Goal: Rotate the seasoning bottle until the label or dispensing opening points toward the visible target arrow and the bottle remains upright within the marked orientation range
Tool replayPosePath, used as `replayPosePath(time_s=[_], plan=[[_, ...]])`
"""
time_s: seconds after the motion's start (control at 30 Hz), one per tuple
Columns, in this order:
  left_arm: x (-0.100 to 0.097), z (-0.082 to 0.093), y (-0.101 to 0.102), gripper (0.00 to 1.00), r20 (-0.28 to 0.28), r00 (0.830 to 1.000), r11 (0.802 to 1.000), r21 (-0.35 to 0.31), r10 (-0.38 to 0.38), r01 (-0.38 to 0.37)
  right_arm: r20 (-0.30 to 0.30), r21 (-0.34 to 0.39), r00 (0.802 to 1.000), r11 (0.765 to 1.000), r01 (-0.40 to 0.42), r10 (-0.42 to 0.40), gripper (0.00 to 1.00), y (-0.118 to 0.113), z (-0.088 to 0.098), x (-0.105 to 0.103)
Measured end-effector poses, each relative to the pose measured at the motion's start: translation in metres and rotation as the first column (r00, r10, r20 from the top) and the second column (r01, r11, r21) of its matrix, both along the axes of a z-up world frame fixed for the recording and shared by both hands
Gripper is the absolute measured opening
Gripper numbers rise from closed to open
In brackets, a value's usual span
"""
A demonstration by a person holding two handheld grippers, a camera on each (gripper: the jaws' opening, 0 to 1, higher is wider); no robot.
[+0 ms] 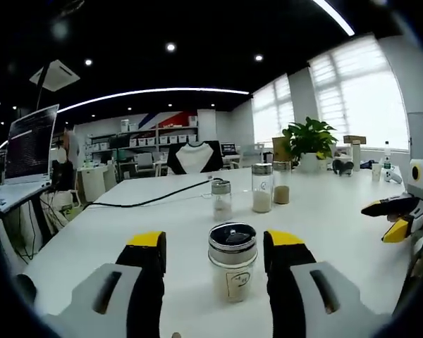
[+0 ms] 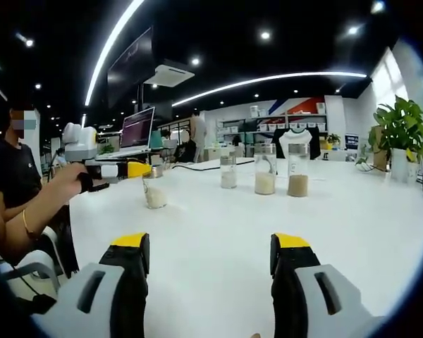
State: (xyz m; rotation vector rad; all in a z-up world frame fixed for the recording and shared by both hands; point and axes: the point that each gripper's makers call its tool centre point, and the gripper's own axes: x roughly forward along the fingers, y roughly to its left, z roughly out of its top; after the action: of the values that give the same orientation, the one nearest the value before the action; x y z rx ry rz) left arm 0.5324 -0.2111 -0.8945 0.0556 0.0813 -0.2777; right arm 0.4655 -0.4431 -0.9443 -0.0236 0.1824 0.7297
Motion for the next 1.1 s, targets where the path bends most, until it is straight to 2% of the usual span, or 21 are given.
replayPosePath(time_s=[0.13,0.37,0.53,0.77,1.0,1.1], plan=[[0.002,0.017,-0.003,0.67,0.033,0.999,1.0,-0.012,0.006,-0.005,0.005,0.005,1.0,1.0,0.003,-0.003,0.7,-0.001,0.003,0.001],[0.005,0.029,-0.007,0.82,0.043,0.998,0.999,-0.001,0.04,-0.04,0.006,0.005,1.0,1.0,0.005,-0.005,0.7,-0.004,0.004,0.002],[0.005,0.029,-0.011,0.84,0.04,0.998,0.999,-0.002,0.047,-0.047,0.009,0.006,1.0,1.0,0.007,-0.007,0.7,-0.007,0.006,0.002],[0.013,0.036,-0.03,0.84,0.061,0.998,0.999,-0.021,0.03,-0.029,0.012,0.01,1.0,1.0,0.007,-0.007,0.69,-0.008,0.006,0.002],[0.03,0.052,-0.046,0.84,0.094,0.995,0.998,-0.045,0.047,-0.042,0.009,0.007,1.0,1.0,0.015,-0.015,0.69,-0.013,0.006,0.002],[0.038,0.065,-0.046,0.83,0.137,0.988,0.993,-0.105,0.071,-0.057,0.01,0.008,1.0,1.0,0.021,-0.021,0.69,-0.016,0.006,0.002]])
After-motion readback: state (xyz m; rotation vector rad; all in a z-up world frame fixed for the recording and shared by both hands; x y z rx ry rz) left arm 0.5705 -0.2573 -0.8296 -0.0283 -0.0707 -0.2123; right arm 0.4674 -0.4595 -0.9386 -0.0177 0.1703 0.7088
